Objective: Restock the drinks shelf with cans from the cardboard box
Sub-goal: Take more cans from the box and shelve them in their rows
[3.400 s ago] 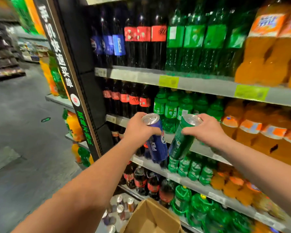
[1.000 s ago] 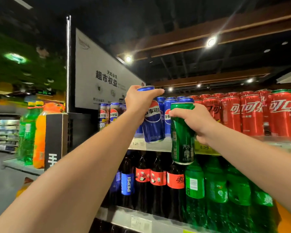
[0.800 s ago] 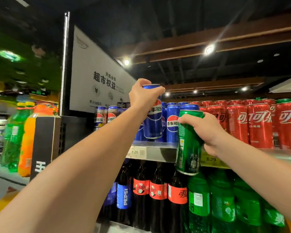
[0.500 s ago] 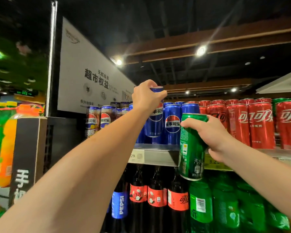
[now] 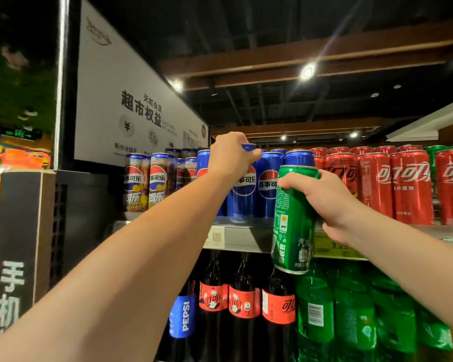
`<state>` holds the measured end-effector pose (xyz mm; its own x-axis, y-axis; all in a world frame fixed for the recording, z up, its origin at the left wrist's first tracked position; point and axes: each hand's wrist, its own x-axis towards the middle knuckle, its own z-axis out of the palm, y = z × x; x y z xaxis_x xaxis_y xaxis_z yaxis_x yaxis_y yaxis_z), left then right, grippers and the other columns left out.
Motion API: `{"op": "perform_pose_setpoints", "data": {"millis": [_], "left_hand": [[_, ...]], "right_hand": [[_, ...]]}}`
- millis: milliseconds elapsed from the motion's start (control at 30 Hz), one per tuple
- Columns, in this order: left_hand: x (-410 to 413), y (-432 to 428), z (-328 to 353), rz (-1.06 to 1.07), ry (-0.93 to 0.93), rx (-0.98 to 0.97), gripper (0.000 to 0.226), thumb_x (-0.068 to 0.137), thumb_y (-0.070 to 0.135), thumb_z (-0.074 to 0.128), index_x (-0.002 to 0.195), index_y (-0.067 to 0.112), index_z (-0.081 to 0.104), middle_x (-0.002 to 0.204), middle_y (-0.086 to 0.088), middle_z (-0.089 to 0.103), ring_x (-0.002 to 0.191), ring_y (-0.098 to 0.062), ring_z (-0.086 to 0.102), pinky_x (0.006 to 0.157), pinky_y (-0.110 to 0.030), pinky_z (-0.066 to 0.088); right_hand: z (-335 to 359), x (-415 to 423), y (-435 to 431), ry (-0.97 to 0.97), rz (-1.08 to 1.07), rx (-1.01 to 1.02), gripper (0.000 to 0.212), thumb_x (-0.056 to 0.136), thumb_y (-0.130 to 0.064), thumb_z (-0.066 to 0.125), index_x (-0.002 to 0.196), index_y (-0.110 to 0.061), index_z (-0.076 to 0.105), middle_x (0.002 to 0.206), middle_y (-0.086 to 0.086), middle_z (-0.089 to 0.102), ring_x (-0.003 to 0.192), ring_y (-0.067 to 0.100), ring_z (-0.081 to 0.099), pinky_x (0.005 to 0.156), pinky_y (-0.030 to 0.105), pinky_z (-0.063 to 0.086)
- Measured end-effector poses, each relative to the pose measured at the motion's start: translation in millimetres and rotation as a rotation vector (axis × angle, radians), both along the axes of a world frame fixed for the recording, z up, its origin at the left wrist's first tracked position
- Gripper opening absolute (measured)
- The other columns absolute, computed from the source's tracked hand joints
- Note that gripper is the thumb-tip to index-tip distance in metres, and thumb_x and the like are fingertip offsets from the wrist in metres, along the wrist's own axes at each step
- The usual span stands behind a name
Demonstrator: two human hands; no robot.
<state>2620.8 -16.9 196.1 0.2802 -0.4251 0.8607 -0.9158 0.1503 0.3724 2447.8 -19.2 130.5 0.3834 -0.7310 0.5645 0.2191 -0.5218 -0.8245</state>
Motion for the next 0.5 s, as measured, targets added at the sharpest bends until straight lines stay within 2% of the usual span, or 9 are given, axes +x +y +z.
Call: {"op": "perform_pose_setpoints", "data": {"millis": [133, 233, 333, 433, 500], "left_hand": [[-1, -3, -5, 0.002, -0.021, 0.049, 0.024, 0.086, 0.038, 0.065, 0.101, 0.019, 0.061, 0.086, 0.004, 0.056, 0.074, -0.011, 0.056, 0.049, -0.018, 0.039], [0, -3, -7, 0.016, -0.036, 0.058, 0.026, 0.088, 0.039, 0.063, 0.104, 0.018, 0.060, 0.090, 0.002, 0.057, 0.080, -0.014, 0.057, 0.053, -0.020, 0.043], [0, -3, -8, 0.032, -0.060, 0.077, 0.030, 0.090, 0.039, 0.060, 0.109, 0.016, 0.059, 0.098, -0.002, 0.059, 0.087, -0.017, 0.059, 0.065, -0.027, 0.051], [0, -1, -7, 0.078, -0.117, 0.077, 0.031, 0.091, 0.039, 0.058, 0.110, 0.014, 0.059, 0.098, -0.004, 0.062, 0.087, -0.017, 0.057, 0.069, -0.029, 0.051], [-1, -1, -6, 0.154, -0.185, 0.072, 0.033, 0.092, 0.041, 0.056, 0.110, 0.014, 0.061, 0.100, -0.007, 0.063, 0.094, -0.020, 0.056, 0.075, -0.031, 0.049]], "right_hand": [[0, 4, 3, -0.012, 0.024, -0.005, 0.007, 0.075, -0.017, 0.072, 0.076, -0.020, 0.066, 0.063, -0.006, 0.066, 0.055, 0.006, 0.064, 0.053, 0.024, 0.047], [-2, 7, 4, -0.024, 0.030, 0.004, 0.007, 0.075, -0.018, 0.072, 0.079, -0.019, 0.067, 0.070, -0.002, 0.068, 0.065, 0.012, 0.065, 0.059, 0.027, 0.048], [-3, 9, 4, -0.022, 0.021, 0.005, 0.018, 0.074, -0.019, 0.074, 0.090, -0.016, 0.067, 0.080, 0.003, 0.068, 0.075, 0.019, 0.065, 0.064, 0.030, 0.047], [-4, 12, 5, -0.015, 0.015, 0.004, 0.026, 0.072, -0.020, 0.075, 0.096, -0.012, 0.067, 0.086, 0.007, 0.070, 0.079, 0.021, 0.066, 0.064, 0.031, 0.048], [-6, 13, 6, -0.012, 0.017, 0.001, 0.025, 0.072, -0.021, 0.075, 0.094, -0.012, 0.068, 0.085, 0.007, 0.071, 0.077, 0.020, 0.067, 0.063, 0.030, 0.048]]}}
